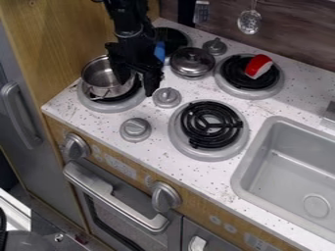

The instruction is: Move the silver pot to the lower right burner

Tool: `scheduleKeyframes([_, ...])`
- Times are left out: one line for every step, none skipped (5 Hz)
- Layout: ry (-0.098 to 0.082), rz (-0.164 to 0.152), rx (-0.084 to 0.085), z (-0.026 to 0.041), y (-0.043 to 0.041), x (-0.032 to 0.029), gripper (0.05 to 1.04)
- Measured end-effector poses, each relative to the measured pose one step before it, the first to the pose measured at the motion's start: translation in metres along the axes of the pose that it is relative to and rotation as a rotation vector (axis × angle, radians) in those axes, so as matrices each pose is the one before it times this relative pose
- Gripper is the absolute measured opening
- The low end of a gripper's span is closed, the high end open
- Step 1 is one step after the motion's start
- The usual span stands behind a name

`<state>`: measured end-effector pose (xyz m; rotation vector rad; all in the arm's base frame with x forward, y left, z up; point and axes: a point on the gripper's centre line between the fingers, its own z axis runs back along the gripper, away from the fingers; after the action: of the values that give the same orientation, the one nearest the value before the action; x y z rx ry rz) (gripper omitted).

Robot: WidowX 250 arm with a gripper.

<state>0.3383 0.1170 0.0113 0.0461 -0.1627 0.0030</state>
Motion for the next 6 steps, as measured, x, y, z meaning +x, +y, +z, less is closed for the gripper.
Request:
scheduleKeyframes([0.0363, 0.0019, -0.0124, -0.01171, -0.00162, -0.00668, 0.996])
scheduleKeyframes([-0.0227, 0.0072, 0.0099, 0.00420, 0.00858, 0.00958, 0.996])
scheduleKeyframes([-0.0026, 0.0229, 0.0114, -0.00565, 0.01609, 0.00811, 0.996])
scheduleKeyframes([0.0005, 0.0244, 0.0277, -0.00244, 0.02126, 0.00690, 0.996])
scheduleKeyframes([0.0207, 0.0119, 0.0025, -0.01521, 0.00782, 0.00398, 0.996])
scheduleKeyframes([0.0658, 0.0113, -0.0221, -0.02473, 0.00363, -0.00658, 0.948])
